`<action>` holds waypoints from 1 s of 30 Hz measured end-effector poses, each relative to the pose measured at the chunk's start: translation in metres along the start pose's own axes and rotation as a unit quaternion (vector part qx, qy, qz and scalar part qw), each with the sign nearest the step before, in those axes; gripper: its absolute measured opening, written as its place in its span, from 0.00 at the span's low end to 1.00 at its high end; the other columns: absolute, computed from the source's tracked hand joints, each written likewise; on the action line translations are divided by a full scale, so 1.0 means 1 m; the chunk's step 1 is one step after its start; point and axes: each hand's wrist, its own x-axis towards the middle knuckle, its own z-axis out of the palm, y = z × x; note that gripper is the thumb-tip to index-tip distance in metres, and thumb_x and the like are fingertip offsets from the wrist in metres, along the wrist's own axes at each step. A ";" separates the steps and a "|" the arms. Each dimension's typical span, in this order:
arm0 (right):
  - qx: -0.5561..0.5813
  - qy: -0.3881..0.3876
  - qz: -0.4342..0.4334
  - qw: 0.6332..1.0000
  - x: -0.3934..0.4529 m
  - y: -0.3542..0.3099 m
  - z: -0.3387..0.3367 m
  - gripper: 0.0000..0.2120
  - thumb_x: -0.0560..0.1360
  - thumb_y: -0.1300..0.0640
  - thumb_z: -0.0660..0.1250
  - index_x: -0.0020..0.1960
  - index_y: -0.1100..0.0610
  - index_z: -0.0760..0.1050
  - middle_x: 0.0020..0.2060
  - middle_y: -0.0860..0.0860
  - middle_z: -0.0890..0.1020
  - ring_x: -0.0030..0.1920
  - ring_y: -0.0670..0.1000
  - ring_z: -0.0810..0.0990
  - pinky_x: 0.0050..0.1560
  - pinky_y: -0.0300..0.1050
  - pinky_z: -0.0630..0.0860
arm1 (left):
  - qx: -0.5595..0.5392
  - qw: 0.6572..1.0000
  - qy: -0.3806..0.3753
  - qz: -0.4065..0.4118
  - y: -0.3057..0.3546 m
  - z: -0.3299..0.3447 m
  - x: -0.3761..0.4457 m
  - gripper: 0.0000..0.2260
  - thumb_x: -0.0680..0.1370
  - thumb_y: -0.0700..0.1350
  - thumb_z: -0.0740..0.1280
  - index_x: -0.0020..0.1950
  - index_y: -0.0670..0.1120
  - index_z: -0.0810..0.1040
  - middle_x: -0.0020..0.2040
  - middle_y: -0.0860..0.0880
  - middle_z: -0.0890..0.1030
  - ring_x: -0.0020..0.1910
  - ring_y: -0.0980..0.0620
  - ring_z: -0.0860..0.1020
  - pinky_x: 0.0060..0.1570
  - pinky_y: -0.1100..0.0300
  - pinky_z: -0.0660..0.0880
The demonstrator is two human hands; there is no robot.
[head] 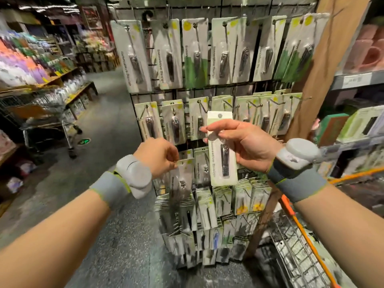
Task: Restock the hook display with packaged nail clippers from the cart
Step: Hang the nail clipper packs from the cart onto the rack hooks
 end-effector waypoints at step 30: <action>0.012 0.013 0.049 0.999 0.025 0.045 -0.006 0.19 0.75 0.75 0.56 0.40 0.61 0.82 0.45 0.56 0.84 0.41 0.49 0.83 0.45 0.39 0.80 | 0.064 0.991 -0.039 -0.114 0.001 0.035 0.057 0.09 0.75 0.39 0.66 0.53 0.47 0.82 0.55 0.43 0.80 0.54 0.40 0.78 0.44 0.55 0.72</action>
